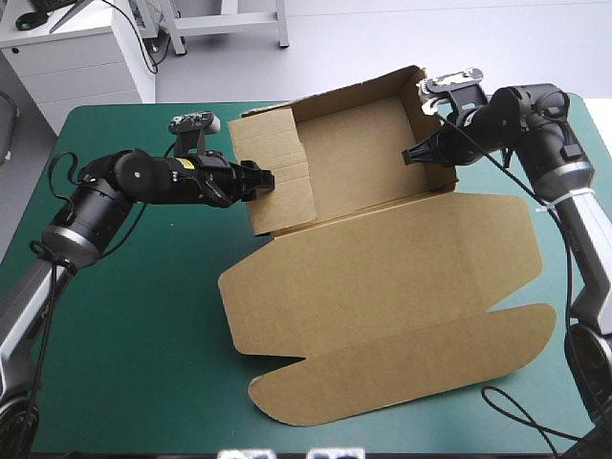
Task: Fold the box
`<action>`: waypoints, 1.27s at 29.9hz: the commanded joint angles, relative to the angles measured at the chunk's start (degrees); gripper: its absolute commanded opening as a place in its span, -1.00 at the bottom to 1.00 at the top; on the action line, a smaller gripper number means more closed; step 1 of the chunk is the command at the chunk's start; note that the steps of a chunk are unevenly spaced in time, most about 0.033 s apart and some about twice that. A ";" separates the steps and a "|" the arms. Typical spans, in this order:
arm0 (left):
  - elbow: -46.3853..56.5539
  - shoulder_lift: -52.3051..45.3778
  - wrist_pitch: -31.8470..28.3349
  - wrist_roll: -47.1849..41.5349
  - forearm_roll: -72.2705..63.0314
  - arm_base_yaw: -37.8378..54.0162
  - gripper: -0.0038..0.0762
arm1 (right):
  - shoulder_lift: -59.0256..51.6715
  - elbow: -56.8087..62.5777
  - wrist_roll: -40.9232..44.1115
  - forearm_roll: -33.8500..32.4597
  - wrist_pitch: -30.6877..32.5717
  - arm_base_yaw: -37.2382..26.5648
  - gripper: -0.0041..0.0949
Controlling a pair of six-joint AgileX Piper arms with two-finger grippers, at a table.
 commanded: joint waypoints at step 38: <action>-2.01 5.86 -13.73 -27.60 20.19 -7.63 -0.09 | -4.89 -2.42 6.47 -1.52 -1.91 7.49 -0.94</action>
